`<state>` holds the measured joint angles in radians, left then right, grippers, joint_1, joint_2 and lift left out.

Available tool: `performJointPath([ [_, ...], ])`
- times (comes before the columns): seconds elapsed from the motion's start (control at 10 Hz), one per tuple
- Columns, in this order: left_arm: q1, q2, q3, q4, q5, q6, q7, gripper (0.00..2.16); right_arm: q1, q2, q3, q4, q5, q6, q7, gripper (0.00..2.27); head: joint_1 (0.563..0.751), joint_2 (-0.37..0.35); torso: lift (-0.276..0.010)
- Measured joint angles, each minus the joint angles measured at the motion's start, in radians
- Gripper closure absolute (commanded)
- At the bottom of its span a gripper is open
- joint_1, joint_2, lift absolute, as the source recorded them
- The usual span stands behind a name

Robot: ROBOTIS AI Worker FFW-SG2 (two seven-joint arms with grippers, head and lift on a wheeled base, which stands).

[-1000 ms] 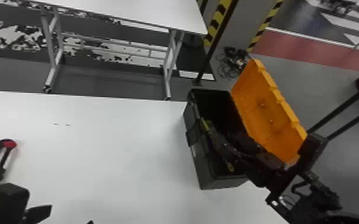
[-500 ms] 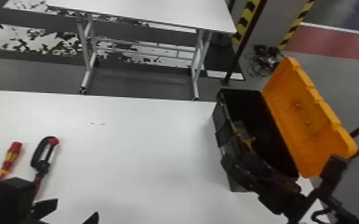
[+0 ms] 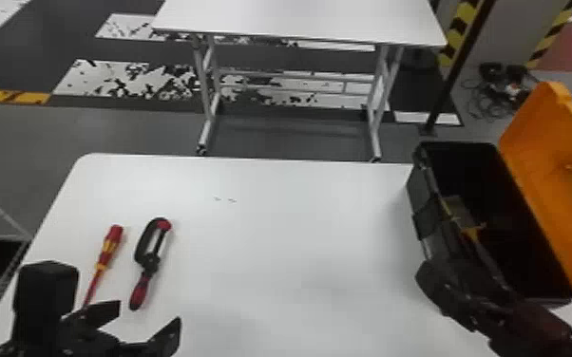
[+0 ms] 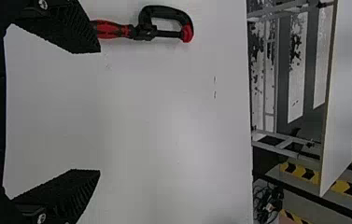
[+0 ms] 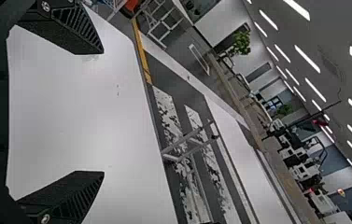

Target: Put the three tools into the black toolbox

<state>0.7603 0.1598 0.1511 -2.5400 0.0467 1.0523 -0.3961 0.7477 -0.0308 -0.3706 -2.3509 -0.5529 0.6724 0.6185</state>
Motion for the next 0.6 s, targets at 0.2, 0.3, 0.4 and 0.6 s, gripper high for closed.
performJointPath([
  [0.2,-0.036,-0.006,0.091,0.001,0.023,0.129,-0.013,0.08,0.002,-0.002,0.017,-0.003,0.01,-0.004,0.003,0.08,0.695,0.131,-0.051],
  [0.3,-0.051,-0.006,0.128,0.005,0.028,0.195,-0.03,0.08,0.002,-0.005,0.031,-0.003,0.02,-0.004,0.004,0.08,0.695,0.155,-0.051],
  [0.4,-0.06,-0.006,0.153,0.013,0.03,0.243,-0.048,0.08,0.001,-0.008,0.039,-0.003,0.027,-0.004,0.006,0.08,0.695,0.196,-0.051],
  [0.6,-0.066,-0.008,0.189,0.03,0.015,0.318,-0.096,0.08,0.001,-0.01,0.043,0.0,0.031,-0.006,0.012,0.08,0.695,0.243,-0.051],
])
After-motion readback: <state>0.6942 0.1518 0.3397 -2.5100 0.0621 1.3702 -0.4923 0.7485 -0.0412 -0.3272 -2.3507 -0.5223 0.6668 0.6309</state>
